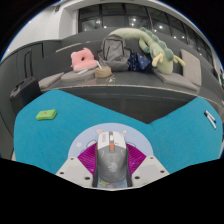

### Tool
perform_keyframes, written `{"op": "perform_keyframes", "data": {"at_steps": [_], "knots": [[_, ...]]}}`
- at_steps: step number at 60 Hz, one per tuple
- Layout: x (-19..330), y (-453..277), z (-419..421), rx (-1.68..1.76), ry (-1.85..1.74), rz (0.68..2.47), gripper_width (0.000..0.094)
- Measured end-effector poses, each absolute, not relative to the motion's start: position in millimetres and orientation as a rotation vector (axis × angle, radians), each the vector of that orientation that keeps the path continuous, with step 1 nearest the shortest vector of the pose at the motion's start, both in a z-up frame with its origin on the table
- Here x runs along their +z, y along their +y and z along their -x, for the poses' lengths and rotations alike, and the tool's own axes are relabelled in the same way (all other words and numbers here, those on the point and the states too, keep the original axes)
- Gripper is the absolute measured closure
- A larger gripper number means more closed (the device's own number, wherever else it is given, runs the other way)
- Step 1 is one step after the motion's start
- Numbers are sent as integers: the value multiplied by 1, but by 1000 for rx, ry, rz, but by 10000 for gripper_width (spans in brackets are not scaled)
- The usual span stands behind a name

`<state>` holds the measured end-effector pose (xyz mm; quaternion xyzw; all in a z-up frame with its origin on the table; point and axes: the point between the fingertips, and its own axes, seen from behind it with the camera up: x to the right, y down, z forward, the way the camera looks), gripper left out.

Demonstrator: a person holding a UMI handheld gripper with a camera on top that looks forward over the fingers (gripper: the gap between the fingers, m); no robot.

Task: Arrange mouse

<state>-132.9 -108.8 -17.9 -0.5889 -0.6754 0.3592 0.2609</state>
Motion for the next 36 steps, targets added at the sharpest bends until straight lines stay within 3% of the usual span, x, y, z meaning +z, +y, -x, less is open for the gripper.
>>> {"op": "perform_keyframes", "data": {"at_steps": [7,11,13,22,36], "knots": [[-15,-109,137,977,-1813,1565,400],[-6,-104,136,979,-1775,1551,117],[2,-99,136,969,-1747,1542,61],[46,-65,106,996,-1633,1559,75],[90,6,-33,990,-1661,1541,69]]}}
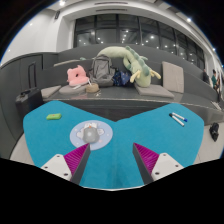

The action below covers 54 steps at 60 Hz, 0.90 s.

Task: Arrange mouse

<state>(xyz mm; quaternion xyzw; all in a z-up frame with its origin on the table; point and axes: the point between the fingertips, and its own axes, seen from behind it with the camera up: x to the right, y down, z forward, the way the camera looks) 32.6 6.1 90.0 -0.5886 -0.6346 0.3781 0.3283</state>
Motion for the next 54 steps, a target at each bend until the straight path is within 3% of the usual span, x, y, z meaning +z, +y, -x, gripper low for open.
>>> {"op": "perform_keyframes", "data": {"at_steps": [23,54], "knots": [[95,94,-230,1033,-1643,1527,71],[92,101,-265,1025,-1655,1481,80]]}}
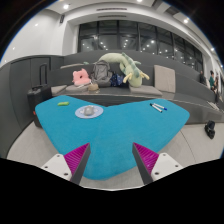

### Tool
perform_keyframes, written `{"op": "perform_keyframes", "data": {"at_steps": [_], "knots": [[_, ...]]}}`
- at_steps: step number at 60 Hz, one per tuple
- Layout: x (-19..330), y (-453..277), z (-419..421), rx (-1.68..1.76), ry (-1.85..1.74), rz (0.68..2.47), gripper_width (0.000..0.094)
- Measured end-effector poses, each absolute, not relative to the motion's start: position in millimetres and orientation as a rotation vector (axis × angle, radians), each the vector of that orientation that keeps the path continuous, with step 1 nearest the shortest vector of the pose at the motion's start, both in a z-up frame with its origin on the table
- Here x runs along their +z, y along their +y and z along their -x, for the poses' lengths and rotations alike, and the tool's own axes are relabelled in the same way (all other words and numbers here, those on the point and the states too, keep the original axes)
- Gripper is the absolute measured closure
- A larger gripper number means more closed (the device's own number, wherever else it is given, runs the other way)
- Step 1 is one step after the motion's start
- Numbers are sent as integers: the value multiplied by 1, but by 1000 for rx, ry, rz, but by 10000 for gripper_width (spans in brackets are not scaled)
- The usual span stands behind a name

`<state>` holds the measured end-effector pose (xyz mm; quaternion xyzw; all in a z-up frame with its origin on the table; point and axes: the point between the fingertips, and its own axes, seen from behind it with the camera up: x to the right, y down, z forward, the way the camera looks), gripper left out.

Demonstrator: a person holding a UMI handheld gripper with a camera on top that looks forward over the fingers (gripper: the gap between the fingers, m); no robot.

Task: Arrange mouse

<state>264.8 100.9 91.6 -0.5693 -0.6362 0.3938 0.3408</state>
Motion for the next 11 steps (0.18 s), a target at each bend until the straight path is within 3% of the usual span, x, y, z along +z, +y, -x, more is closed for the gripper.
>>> {"op": "perform_keyframes", "data": {"at_steps": [11], "knots": [[102,102,-269,1034,-1630,1457,81]]}}
